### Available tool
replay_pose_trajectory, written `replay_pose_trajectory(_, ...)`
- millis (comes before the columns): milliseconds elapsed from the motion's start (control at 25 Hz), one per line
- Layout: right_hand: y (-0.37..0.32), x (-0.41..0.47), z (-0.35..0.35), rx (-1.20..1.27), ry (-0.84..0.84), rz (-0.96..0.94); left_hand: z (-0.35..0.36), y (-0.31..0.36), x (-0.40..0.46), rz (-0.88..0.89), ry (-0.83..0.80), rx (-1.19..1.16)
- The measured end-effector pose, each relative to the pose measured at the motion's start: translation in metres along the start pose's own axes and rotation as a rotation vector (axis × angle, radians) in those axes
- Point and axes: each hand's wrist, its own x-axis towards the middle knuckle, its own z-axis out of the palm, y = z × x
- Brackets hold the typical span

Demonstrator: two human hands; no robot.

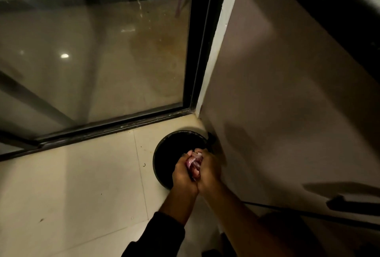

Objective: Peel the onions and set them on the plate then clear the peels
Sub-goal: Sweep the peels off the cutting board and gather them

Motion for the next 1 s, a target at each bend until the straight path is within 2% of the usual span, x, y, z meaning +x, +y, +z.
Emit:
replay_pose_trajectory(120,0.003,0.013,0.011,0.041,-0.001,0.089,0.004,0.006,0.019,-0.002,0.083,-0.008)
replay_pose_trajectory(240,-0.006,0.013,0.017,0.032,-0.029,0.151,0.003,0.016,0.035,0.018,0.087,-0.101)
replay_pose_trajectory(400,-0.010,0.014,0.015,0.014,-0.021,0.102,0.000,0.027,0.054,-0.024,0.101,-0.154)
replay_pose_trajectory(520,-0.014,0.007,0.007,0.047,-0.008,0.081,-0.004,0.030,0.056,0.026,0.171,-0.061)
replay_pose_trajectory(600,-0.016,0.008,0.000,0.005,-0.004,0.092,-0.003,0.026,0.044,0.077,0.242,0.023)
replay_pose_trajectory(760,-0.020,0.008,-0.005,-0.141,0.003,0.078,0.002,0.016,0.037,0.171,0.293,0.045)
replay_pose_trajectory(880,-0.034,-0.018,-0.002,-0.187,-0.046,0.051,0.007,0.015,0.026,0.208,0.240,0.170)
replay_pose_trajectory(1000,-0.052,-0.045,-0.009,-0.159,-0.093,0.036,0.018,0.017,0.008,0.195,0.197,0.184)
